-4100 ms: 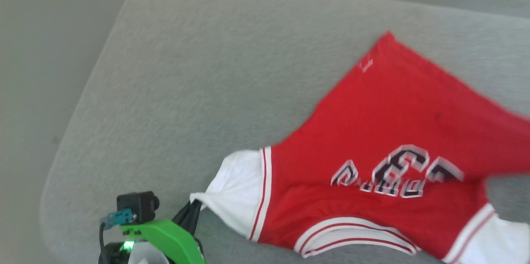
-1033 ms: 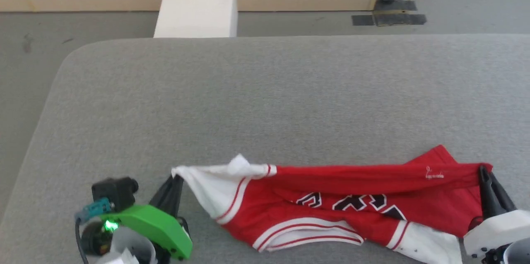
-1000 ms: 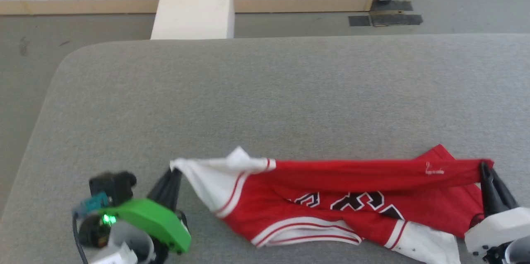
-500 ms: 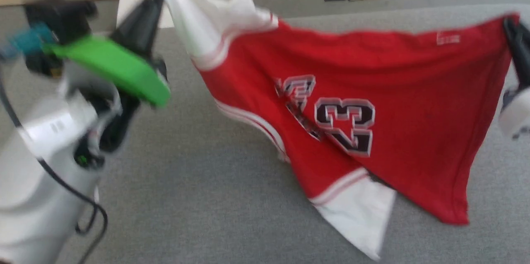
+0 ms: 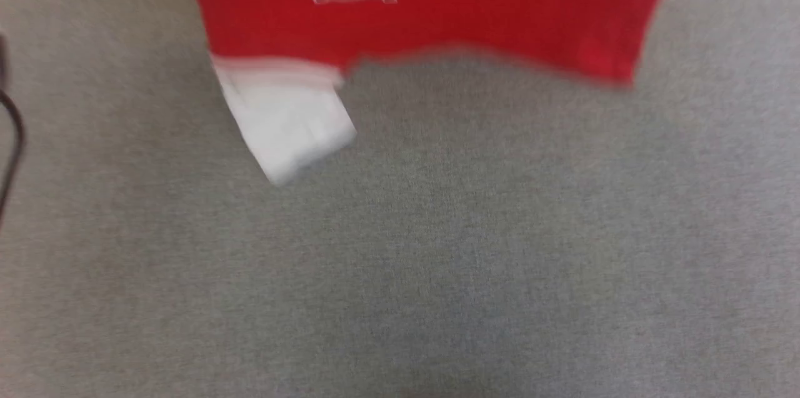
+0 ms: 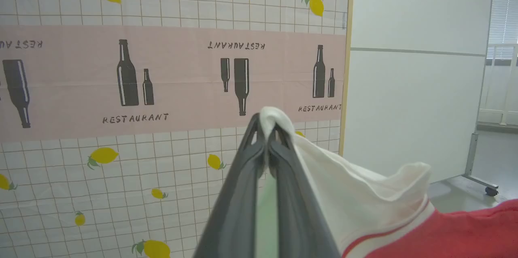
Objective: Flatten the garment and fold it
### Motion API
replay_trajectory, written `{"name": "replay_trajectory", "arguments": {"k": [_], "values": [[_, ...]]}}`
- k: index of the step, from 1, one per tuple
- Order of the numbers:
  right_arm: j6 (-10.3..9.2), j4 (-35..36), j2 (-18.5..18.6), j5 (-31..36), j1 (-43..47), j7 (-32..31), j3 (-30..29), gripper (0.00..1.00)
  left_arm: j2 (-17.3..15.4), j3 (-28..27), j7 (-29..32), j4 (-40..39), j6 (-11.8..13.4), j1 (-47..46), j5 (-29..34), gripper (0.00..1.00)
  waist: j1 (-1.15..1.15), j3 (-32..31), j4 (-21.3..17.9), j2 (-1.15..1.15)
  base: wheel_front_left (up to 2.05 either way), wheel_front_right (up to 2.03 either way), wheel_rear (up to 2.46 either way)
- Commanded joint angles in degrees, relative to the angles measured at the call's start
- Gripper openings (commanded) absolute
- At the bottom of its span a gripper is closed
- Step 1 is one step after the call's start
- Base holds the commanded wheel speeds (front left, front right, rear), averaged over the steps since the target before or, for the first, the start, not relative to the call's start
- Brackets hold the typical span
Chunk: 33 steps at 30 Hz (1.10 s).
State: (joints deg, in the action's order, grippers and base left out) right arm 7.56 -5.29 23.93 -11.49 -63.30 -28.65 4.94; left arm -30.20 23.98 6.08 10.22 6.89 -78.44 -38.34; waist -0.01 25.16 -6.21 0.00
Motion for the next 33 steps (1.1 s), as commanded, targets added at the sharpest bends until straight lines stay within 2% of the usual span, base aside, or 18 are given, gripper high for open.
{"name": "replay_trajectory", "arguments": {"k": [1,4,9,15,19,24,30,33], "values": [[-0.08,-1.7,-1.0,1.7,-3.4,1.4,-0.3,0.0,0.6,-1.2,-2.1,1.1,0.4,-3.4,0.9,0.0,0.01,6.8,-1.3,0.0,0.0,0.0,0.0],[-0.08,-5.3,-3.3,5.7,-9.5,4.9,-2.1,0.0,1.1,-3.7,-7.6,3.5,1.1,-8.3,2.1,0.0,0.01,8.1,-1.4,0.0,0.0,0.0,0.0],[-0.08,-9.3,-5.8,11.0,-13.9,10.8,-4.1,0.0,0.9,-6.4,-15.8,6.1,1.0,-10.9,3.2,0.0,0.01,8.0,-1.1,0.0,0.0,0.0,0.0],[-0.08,-13.7,-6.1,11.7,-9.6,16.2,-3.3,0.0,0.0,-4.6,-18.4,10.1,-2.2,-4.2,3.5,0.0,0.01,5.7,0.2,0.0,0.0,0.0,0.0],[-0.08,-16.8,-5.8,9.6,-2.4,18.1,-1.9,0.0,-1.1,0.3,-16.1,13.9,-4.2,5.0,4.8,0.0,0.01,3.0,1.2,0.0,0.0,0.0,0.0],[-0.08,-19.4,-4.9,4.9,8.3,18.8,2.1,0.0,-1.8,5.6,-10.2,17.3,-5.7,19.2,3.6,0.0,0.01,-1.7,2.3,0.0,0.0,0.0,0.0],[-0.08,-19.1,-2.9,-0.9,21.1,18.4,5.5,0.0,-2.8,9.8,-0.7,15.6,-7.3,36.1,-1.9,0.0,0.01,-7.2,3.3,0.0,0.0,0.0,0.0],[-0.08,-17.7,-1.5,-2.7,27.4,17.4,6.7,0.0,-3.5,11.1,3.8,12.6,-7.3,43.9,-5.3,0.0,0.01,-9.8,3.7,0.0,0.0,0.0,0.0]]}}
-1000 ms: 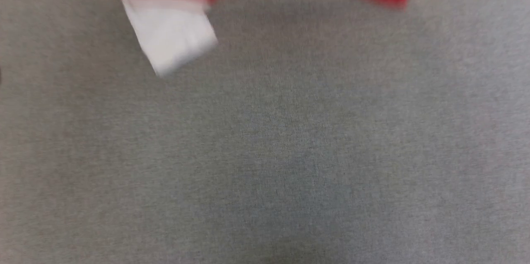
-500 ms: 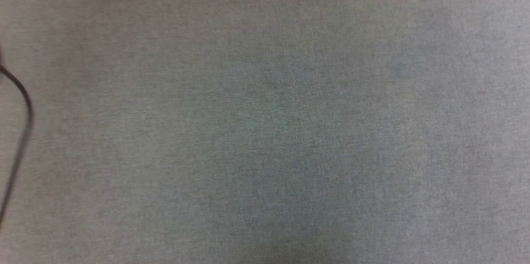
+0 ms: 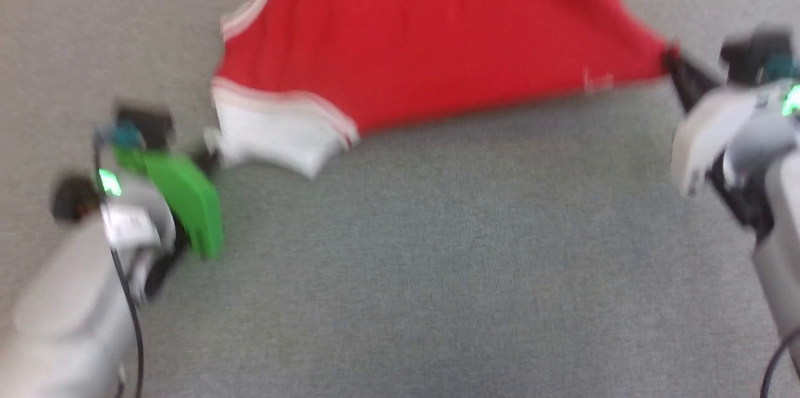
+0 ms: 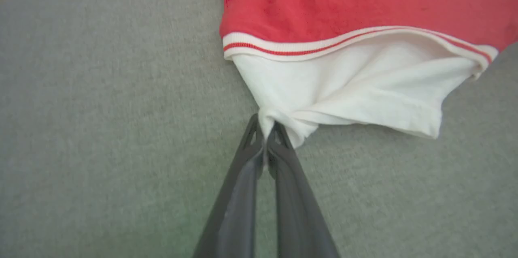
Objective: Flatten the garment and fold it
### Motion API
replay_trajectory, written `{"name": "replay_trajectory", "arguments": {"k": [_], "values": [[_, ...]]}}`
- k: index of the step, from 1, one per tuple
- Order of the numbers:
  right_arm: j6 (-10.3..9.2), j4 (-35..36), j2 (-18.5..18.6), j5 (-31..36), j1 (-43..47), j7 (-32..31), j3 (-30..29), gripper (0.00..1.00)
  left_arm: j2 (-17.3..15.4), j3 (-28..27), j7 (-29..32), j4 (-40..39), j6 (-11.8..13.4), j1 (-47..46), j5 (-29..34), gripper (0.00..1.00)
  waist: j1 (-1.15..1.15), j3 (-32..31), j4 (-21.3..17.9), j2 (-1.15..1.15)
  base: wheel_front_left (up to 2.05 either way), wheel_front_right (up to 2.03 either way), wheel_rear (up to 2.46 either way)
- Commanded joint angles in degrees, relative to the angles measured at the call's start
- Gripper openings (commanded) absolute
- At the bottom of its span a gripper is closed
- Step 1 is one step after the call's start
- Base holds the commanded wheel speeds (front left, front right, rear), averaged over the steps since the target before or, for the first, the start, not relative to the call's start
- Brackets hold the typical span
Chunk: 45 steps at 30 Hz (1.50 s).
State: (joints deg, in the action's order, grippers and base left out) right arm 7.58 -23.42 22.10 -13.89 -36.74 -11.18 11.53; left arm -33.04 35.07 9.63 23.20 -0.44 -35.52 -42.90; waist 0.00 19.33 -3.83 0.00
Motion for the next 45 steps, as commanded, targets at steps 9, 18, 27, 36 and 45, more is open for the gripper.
{"name": "replay_trajectory", "arguments": {"k": [9,18,27,36,45], "values": [[-0.09,5.9,2.8,-1.6,17.2,-1.7,-1.2,0.0,-2.5,2.5,6.1,-11.4,3.7,19.2,-7.0,0.0,0.0,-9.2,2.5,0.0,0.0,0.0,0.0],[-0.09,11.0,1.4,-2.1,32.8,-7.2,-7.5,0.0,-5.1,4.7,7.5,-18.9,7.5,29.5,-7.9,0.0,0.0,-10.9,3.3,0.0,0.0,0.0,0.0],[-0.09,17.1,-7.4,1.2,44.0,0.0,-15.5,0.0,-2.8,7.0,-5.4,-24.3,12.7,33.0,2.9,0.0,0.0,-11.4,2.9,0.0,0.0,0.0,0.0],[-0.09,19.5,-8.2,3.6,41.8,7.4,-12.9,0.0,1.1,5.3,-19.3,-22.0,15.1,25.4,11.9,0.0,0.0,-10.8,1.5,0.0,0.0,0.0,0.0],[-0.09,19.6,-4.0,2.7,31.7,2.8,-10.2,0.0,-0.8,3.4,-16.2,-18.8,9.1,12.2,12.0,0.0,0.0,-7.4,0.4,0.0,0.0,0.0,0.0]]}}
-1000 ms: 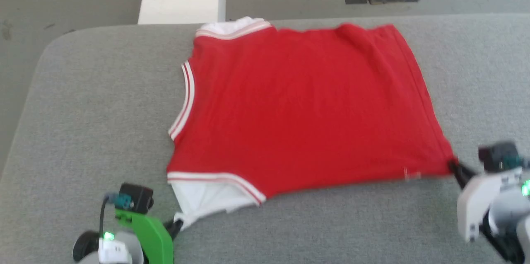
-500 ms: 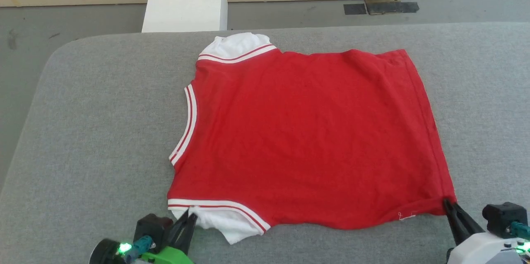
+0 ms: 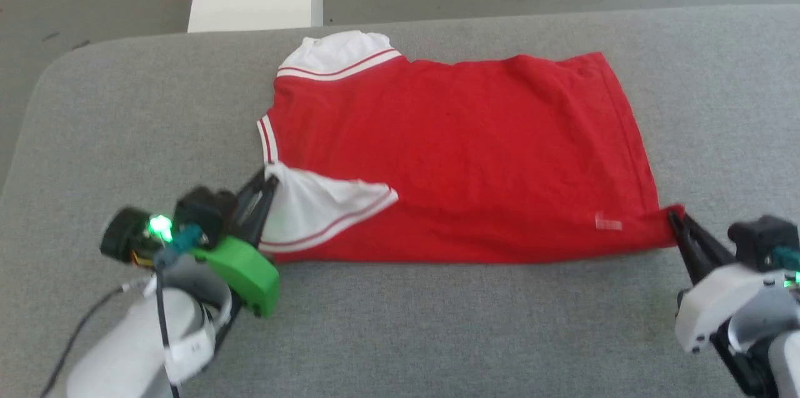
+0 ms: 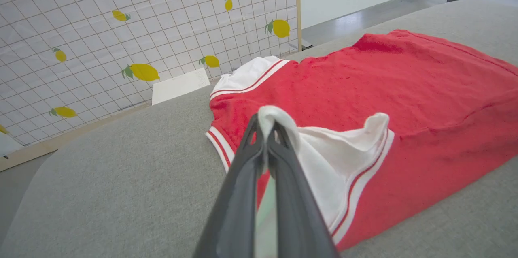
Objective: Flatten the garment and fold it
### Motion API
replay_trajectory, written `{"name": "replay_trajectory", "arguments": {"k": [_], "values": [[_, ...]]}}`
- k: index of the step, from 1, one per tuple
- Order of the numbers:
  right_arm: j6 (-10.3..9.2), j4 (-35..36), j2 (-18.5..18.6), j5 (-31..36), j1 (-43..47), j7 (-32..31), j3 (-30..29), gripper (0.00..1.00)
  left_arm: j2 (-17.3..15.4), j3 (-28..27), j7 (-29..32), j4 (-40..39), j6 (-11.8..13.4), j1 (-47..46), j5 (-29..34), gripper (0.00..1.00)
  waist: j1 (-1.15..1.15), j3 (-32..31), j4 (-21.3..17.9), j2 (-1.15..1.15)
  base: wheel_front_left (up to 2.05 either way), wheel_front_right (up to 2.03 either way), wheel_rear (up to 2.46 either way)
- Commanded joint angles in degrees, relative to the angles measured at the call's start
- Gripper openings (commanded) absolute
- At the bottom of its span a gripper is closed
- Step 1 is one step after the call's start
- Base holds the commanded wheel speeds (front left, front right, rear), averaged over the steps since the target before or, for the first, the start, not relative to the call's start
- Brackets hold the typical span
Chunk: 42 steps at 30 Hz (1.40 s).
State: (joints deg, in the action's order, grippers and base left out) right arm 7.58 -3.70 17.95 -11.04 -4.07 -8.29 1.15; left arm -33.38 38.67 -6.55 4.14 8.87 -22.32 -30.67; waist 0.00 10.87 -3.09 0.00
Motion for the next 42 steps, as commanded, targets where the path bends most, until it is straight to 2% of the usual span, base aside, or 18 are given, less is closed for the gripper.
{"name": "replay_trajectory", "arguments": {"k": [1,10,14,16,17,20,22,24,25,26,28,29,35,37,42], "values": [[-0.09,-0.5,0.6,-0.3,-2.1,-0.5,0.5,0.0,-0.6,-0.3,0.5,0.8,-0.9,-2.3,-0.3,0.0,0.0,1.5,-0.4,0.0,0.0,0.0,0.0],[-0.09,-8.0,3.5,-2.4,-12.2,-4.3,2.6,0.0,0.2,-0.6,5.1,9.5,-7.4,-12.4,-3.1,0.0,0.0,6.9,-0.4,0.0,0.0,0.0,0.0],[-0.09,-11.5,4.2,-4.2,-15.8,-6.9,3.4,0.0,1.1,-0.6,9.3,15.0,-9.7,-14.7,-6.1,0.0,0.0,9.0,-0.3,0.0,0.0,0.0,0.0],[-0.09,-13.0,4.4,-5.5,-17.4,-8.5,4.0,0.0,1.7,-0.4,13.2,18.0,-10.4,-15.1,-8.4,0.0,0.0,9.8,-0.4,0.0,0.0,0.0,0.0],[-0.09,-14.4,4.4,-7.2,-18.8,-10.5,4.9,0.0,2.3,-0.4,17.8,20.7,-11.0,-15.0,-11.3,0.0,0.0,10.4,-0.4,0.0,0.0,0.0,0.0],[-0.09,-16.1,4.5,-10.2,-20.7,-14.4,6.3,0.0,2.9,-0.4,24.6,23.1,-12.0,-14.1,-15.8,0.0,0.0,10.8,-0.5,0.0,0.0,0.0,0.0],[-0.09,-17.2,4.6,-12.1,-21.5,-17.6,7.0,0.0,3.1,-0.7,28.1,23.7,-12.1,-13.2,-18.5,0.0,0.0,10.8,-0.5,0.0,0.0,0.0,0.0],[-0.09,-17.9,4.5,-13.8,-22.0,-20.4,6.8,0.0,3.5,-1.5,29.1,23.5,-11.7,-12.6,-20.3,0.0,0.0,10.4,-0.3,0.0,0.0,0.0,0.0],[-0.09,-18.1,4.4,-14.3,-22.0,-21.4,6.3,0.0,3.6,-1.9,28.3,23.1,-11.2,-12.4,-20.4,0.42,0.0,10.2,-0.2,0.0,0.0,0.0,0.0],[-0.09,-18.1,4.2,-14.8,-22.0,-22.0,5.9,0.02,3.6,-2.5,26.1,22.4,-10.5,-12.2,-19.9,1.0,0.0,9.8,0.0,0.0,0.0,0.0,0.0],[-0.09,-17.2,4.0,-15.0,-21.7,-21.3,4.9,0.82,3.6,-3.4,20.6,21.3,-8.7,-11.8,-17.8,1.0,0.0,9.0,0.2,0.0,0.0,0.0,0.0],[-0.09,-16.8,3.8,-15.1,-21.3,-20.7,4.5,1.0,3.7,-4.0,17.7,20.8,-7.9,-11.5,-16.9,1.0,0.0,8.6,0.4,0.0,0.0,0.0,0.0],[-0.09,-12.1,1.3,-13.8,-15.2,-11.4,0.4,1.0,6.2,-6.8,-2.0,16.8,-1.1,-6.0,-11.2,1.0,0.0,3.8,1.6,0.0,0.0,0.0,0.0],[-0.09,-10.3,-0.3,-12.7,-12.4,-7.3,-1.4,1.0,7.3,-7.1,-5.4,15.3,0.8,-3.4,-10.3,1.0,0.0,2.0,2.0,0.0,0.0,0.0,0.0],[-0.09,-5.6,-5.5,-9.9,-5.0,2.4,-5.0,1.0,9.4,-7.3,-7.6,11.7,4.4,2.7,-9.0,1.0,0.0,-0.8,2.6,0.0,0.0,0.0,0.0]]}}
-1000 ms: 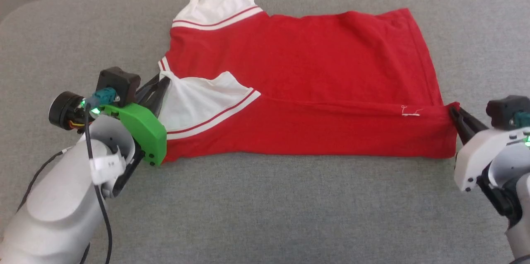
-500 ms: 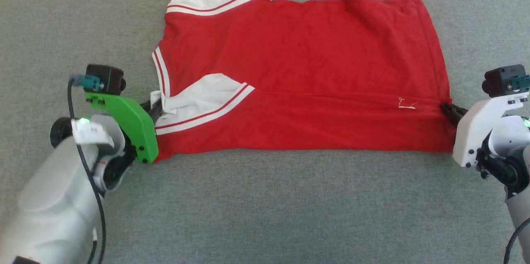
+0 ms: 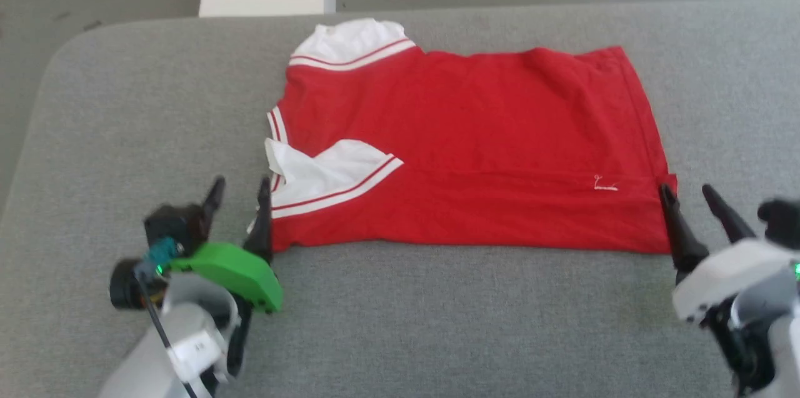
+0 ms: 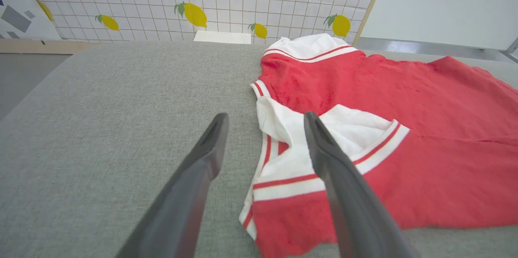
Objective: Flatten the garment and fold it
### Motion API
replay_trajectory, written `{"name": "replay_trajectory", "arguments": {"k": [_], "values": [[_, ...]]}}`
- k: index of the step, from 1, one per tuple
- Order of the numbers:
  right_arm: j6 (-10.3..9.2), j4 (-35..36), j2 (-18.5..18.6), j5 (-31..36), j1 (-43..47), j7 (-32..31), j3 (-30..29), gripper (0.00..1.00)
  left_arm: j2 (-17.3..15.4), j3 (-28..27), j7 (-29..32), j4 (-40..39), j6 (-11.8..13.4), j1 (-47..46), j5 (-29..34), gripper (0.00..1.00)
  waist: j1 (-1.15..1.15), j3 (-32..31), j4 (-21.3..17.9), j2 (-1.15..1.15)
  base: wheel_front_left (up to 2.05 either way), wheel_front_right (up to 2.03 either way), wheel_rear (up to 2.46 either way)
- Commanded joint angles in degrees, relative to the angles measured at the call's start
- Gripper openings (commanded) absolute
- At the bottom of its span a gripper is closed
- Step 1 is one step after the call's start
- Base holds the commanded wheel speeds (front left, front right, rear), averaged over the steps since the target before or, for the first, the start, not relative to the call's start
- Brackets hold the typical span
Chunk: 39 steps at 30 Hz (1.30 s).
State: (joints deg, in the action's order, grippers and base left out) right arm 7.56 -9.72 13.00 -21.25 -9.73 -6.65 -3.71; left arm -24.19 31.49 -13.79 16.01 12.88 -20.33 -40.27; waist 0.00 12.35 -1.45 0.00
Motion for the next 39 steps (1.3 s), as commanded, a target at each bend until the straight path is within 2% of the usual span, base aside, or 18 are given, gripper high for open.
{"name": "replay_trajectory", "arguments": {"k": [1,5,8,17,20,22,23,24,26,32,35,39], "values": [[-0.08,1.5,-1.8,1.1,2.0,2.7,-0.8,1.0,0.5,0.0,-0.4,-0.7,1.0,1.7,0.7,1.0,0.0,-2.6,1.0,0.0,0.0,0.0,0.0],[-0.08,5.3,-6.4,3.8,6.1,8.7,-3.0,1.0,1.6,-0.1,1.5,-0.7,2.5,3.9,-1.1,1.0,0.0,-3.3,0.7,0.0,0.0,0.0,0.0],[-0.08,7.2,-8.1,5.7,7.5,11.7,-3.2,1.0,2.3,-0.8,4.5,0.2,4.2,4.3,-3.1,1.0,0.0,-3.4,-0.2,0.0,0.0,0.0,0.0],[-0.08,8.7,-9.8,7.4,8.3,14.6,-1.4,1.0,3.2,-2.1,17.5,4.6,9.6,2.3,-8.5,1.0,0.0,-3.1,-3.1,0.0,0.0,0.0,0.0],[-0.08,8.2,-10.0,7.4,8.3,14.8,-1.0,1.0,3.0,-1.7,21.6,5.9,10.3,1.6,-9.7,1.0,0.0,-3.0,-3.8,0.0,0.0,0.0,0.0],[-0.08,7.9,-10.0,7.4,8.4,14.8,-0.6,1.0,2.8,-0.3,25.9,6.4,9.4,1.5,-10.7,1.0,0.0,-3.0,-4.5,0.0,0.0,0.0,0.0],[-0.08,7.9,-10.1,7.5,8.5,14.7,-0.5,1.0,2.6,0.2,26.7,6.2,8.9,1.4,-10.8,0.42,0.0,-3.0,-4.6,0.0,0.0,0.0,0.0],[-0.08,7.8,-10.1,7.5,8.6,14.6,-0.5,1.0,2.4,0.6,27.1,5.8,8.2,1.4,-10.8,0.0,0.0,-2.9,-4.7,0.0,0.0,0.0,0.0],[-0.08,7.5,-10.1,7.7,8.6,14.4,-0.7,1.0,2.3,1.0,27.4,5.2,7.2,1.6,-11.0,0.0,0.0,-2.8,-4.8,0.0,0.0,0.0,0.0],[-0.08,5.4,-10.1,8.5,6.9,12.0,-3.2,1.0,1.9,1.1,25.1,4.0,6.4,1.6,-10.2,0.0,0.0,-2.5,-4.1,0.0,0.0,0.0,0.0],[-0.08,2.4,-10.1,8.2,4.6,6.6,-5.6,1.0,1.9,1.2,24.5,3.8,5.9,1.2,-9.9,0.0,0.0,-2.3,-3.6,0.0,0.0,0.0,0.0],[-0.08,-3.5,-10.1,7.6,0.1,-6.2,-9.6,1.0,1.9,1.5,24.0,3.6,5.6,0.7,-9.5,0.0,0.0,-2.0,-2.9,0.0,0.0,0.0,0.0]]}}
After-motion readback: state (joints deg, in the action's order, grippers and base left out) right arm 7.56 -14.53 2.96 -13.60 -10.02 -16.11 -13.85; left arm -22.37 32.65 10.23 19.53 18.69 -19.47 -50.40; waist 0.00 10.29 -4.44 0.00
